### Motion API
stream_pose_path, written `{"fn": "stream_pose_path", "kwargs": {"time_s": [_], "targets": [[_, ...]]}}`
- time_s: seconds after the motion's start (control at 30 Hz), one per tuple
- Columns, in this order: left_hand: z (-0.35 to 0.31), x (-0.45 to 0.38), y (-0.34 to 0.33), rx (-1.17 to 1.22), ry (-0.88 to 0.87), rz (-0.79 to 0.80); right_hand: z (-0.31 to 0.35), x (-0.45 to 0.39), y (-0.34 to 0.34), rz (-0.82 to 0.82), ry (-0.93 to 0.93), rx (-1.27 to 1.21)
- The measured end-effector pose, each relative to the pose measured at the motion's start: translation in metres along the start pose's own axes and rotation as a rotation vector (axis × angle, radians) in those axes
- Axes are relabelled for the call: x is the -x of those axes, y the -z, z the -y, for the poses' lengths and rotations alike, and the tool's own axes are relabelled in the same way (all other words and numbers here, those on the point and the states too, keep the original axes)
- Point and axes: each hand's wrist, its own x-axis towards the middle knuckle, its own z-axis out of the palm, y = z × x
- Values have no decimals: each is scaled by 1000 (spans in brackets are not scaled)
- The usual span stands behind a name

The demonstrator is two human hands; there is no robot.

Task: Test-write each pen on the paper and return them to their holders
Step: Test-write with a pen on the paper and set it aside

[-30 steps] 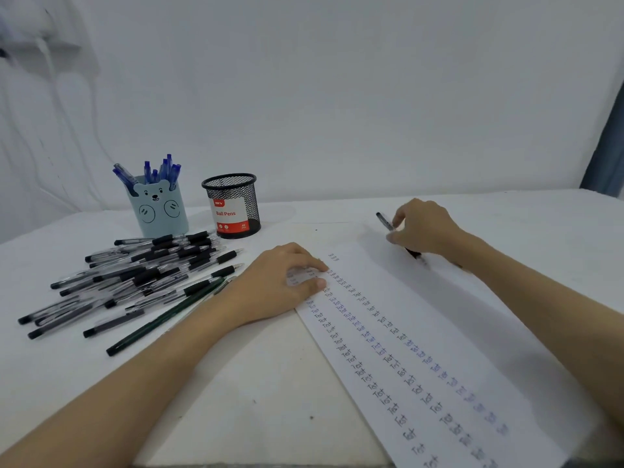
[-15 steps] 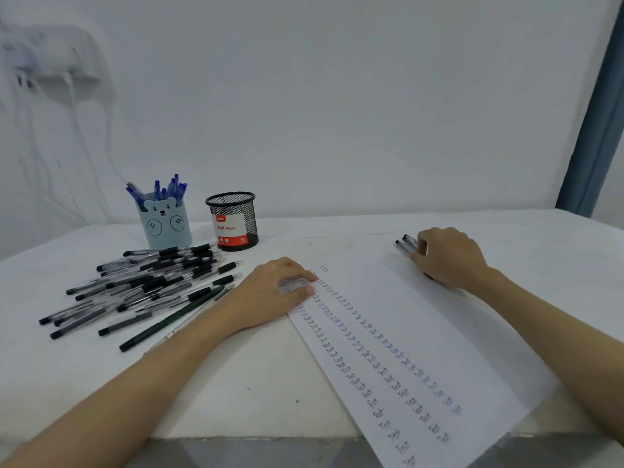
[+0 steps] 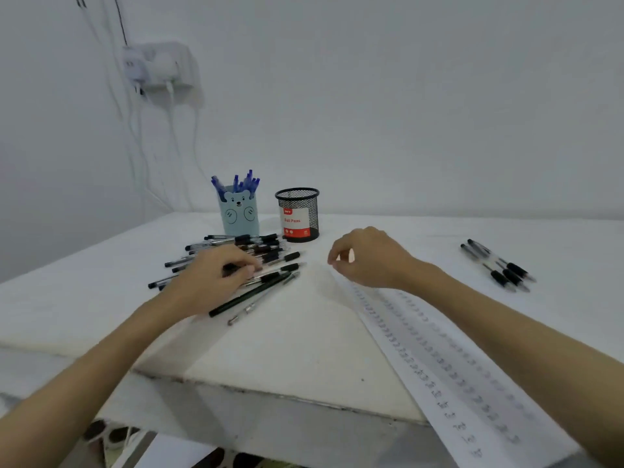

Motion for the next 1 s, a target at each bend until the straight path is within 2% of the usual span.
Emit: {"fn": "stream_pose_path", "kwargs": {"time_s": [0.13,0.3,0.47,0.57,0.67,0.9,1.0], "targets": [[24,31,6,-75,11,-66,44,-11,-33,122,213,20],[32,41,2,-99,9,-112,63,-18,-58,56,402,262],[33,40,1,-75,1,-112,60,-17,-54,17,486,382],[33,40,2,-51,-10,-124,55,-11,-37,6,376,320],[26,35,0,-33,-45,-121,40,-6,-9,-24,210,131],[-21,-7,-28,38,-134,-16,-25,6,33,-287,-143,-118],[-45,-27,-49,37,-181,46,-50,11,38,-371,-313,-379]]}}
